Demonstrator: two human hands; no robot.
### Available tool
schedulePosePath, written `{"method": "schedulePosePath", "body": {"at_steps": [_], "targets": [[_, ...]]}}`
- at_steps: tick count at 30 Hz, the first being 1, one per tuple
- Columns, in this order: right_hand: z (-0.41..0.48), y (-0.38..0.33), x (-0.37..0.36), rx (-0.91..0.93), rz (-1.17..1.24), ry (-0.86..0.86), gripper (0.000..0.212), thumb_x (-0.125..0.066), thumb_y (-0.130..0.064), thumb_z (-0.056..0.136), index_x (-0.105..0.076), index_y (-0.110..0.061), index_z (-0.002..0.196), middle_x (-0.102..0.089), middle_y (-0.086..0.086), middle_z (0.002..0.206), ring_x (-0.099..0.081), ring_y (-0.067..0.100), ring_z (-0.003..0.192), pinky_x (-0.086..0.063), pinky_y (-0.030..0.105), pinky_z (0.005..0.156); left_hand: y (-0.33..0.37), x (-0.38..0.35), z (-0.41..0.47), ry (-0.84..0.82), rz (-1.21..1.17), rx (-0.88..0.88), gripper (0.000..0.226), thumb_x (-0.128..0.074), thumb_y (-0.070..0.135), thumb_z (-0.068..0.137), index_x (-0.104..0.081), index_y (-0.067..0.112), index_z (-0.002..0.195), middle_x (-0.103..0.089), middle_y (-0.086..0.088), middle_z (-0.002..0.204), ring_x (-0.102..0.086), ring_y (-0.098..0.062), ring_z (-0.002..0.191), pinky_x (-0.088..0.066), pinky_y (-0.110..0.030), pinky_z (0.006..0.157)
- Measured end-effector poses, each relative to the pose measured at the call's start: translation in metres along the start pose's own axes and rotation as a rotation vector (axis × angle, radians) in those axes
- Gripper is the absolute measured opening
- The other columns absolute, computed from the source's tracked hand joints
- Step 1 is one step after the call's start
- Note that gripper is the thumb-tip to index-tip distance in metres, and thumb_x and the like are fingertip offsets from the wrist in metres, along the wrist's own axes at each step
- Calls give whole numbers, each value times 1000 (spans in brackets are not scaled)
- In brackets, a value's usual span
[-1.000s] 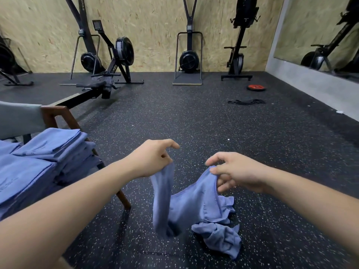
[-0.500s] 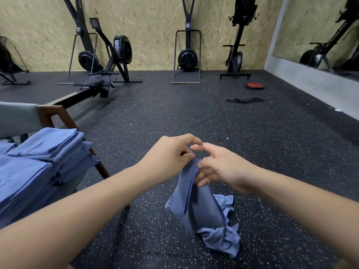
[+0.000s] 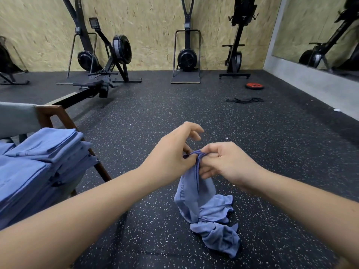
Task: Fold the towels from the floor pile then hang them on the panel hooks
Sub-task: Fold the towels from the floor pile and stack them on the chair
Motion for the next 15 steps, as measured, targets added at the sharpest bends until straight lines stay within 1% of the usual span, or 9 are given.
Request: {"method": "schedulePosePath", "body": {"at_steps": [2, 4, 7, 8, 10, 12, 13, 15], "targets": [[0, -3, 4, 36, -50, 21, 11, -62, -1, 103, -73, 3, 107, -78, 19, 82, -70, 20, 68, -62, 28, 64, -1, 3, 1, -6, -19, 14, 57, -73, 6, 86, -51, 40, 126, -63, 16, 118, -68, -11, 79, -48, -17, 71], [1, -9, 10, 90, -133, 70, 10, -64, -4, 103, -74, -3, 100, -73, 10, 70, -66, 17, 62, -58, 27, 58, -3, 5, 2, -34, -2, 30, 57, -72, 6, 84, -49, 39, 125, -63, 16, 115, -69, -11, 77, -49, -20, 67], [2, -19, 22, 176, -235, 156, 13, -66, -9, 103, -74, -11, 94, -70, 7, 64, -61, 18, 53, -51, 29, 52, -12, 8, 2, -84, 54, 89, 52, -71, 8, 84, -45, 39, 118, -65, 16, 104, -67, -15, 70, -55, -35, 65], [2, -21, 27, 194, -253, 179, 13, -67, -12, 103, -74, -13, 92, -69, 6, 62, -59, 17, 51, -49, 29, 52, -16, 10, 2, -91, 95, 98, 48, -70, 9, 85, -45, 39, 113, -65, 16, 101, -66, -15, 69, -55, -37, 65], [3, -23, 38, 230, -309, 227, 13, -71, -20, 101, -74, -17, 88, -65, -1, 58, -52, 13, 50, -43, 29, 56, -21, 14, 2, -88, 184, 79, 38, -70, 12, 86, -47, 35, 104, -65, 15, 95, -62, -10, 70, -50, -34, 65], [3, -23, 46, 267, -361, 265, 14, -75, -26, 98, -74, -20, 86, -58, -8, 57, -45, 10, 55, -37, 33, 61, -21, 17, 3, -82, 250, 29, 29, -70, 11, 86, -54, 33, 97, -64, 14, 83, -58, -5, 72, -45, -30, 64], [3, -23, 48, 283, -384, 280, 14, -76, -29, 96, -74, -22, 85, -55, -10, 58, -44, 9, 57, -36, 34, 63, -19, 17, 3, -85, 266, -3, 27, -70, 10, 87, -59, 33, 94, -64, 15, 80, -58, -3, 73, -44, -27, 65], [3, -24, 50, 312, -425, 303, 14, -77, -32, 94, -74, -24, 83, -54, -10, 61, -46, 7, 59, -39, 36, 65, -15, 12, 3, -93, 277, -82, 28, -69, 6, 88, -71, 33, 93, -66, 17, 82, -59, -2, 77, -43, -23, 71]]}}
Point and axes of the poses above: each hand's wrist, its own z-axis towards the middle knuckle, its own x-axis out of the back of the hand, y = z × x, the point moved 8 cm from there along z, towards the middle knuckle
